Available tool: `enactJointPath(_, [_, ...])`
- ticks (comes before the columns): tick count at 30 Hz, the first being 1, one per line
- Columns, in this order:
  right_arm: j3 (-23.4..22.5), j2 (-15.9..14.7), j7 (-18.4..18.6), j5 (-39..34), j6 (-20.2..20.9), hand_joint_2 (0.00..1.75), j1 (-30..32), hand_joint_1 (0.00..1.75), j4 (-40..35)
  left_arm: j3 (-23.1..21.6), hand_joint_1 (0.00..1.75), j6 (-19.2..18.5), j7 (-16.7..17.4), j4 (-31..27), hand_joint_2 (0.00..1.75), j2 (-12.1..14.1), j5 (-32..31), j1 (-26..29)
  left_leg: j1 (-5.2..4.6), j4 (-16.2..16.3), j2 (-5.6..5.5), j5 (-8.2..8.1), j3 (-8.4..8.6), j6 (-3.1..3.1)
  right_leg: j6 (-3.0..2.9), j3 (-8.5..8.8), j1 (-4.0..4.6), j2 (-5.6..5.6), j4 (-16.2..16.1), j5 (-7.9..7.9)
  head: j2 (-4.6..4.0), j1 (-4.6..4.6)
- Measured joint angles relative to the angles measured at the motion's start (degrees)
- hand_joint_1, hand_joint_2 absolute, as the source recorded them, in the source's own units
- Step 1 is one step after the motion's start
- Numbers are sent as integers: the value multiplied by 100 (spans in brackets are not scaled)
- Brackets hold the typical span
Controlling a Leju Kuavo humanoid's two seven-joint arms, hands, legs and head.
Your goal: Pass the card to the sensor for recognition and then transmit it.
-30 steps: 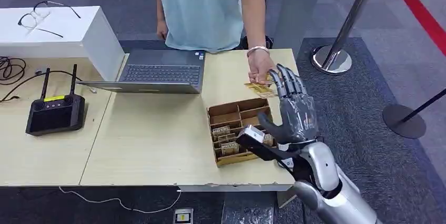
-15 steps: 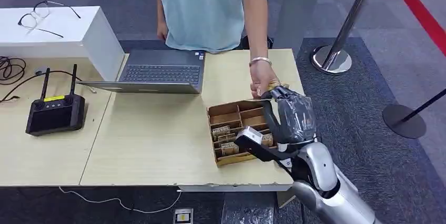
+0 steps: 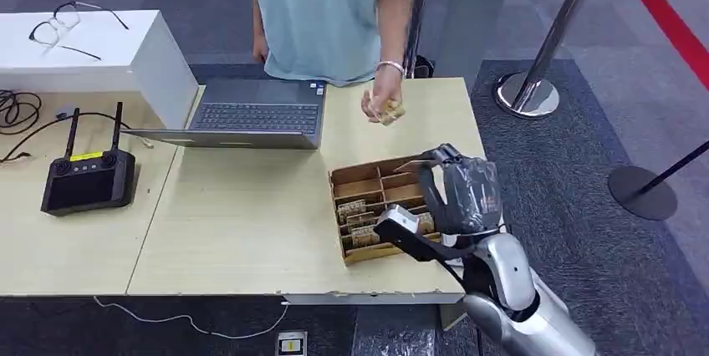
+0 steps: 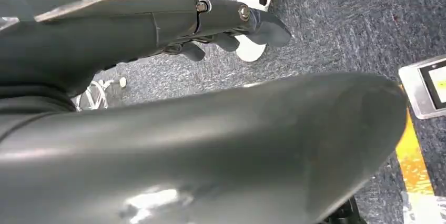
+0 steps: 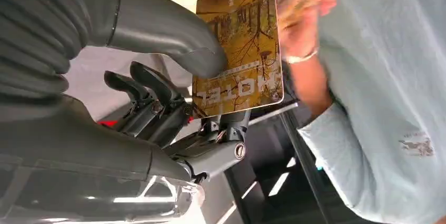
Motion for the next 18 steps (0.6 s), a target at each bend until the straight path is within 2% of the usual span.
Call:
enactJointPath(5, [-57,-24,55,61,-66,175,82,175,2,0,0,13,0,0,0,0,0,0,0,1,0,0,1,0,0,0,0,0,0,0,0,0])
enactJointPath(18, [-522,-278,455,1012,173,175,750,175,0,-13,0,24,33,0,0,20,-66,10,0,1,3,0,-1,0,0,-2,0,2,-1,0,0,2])
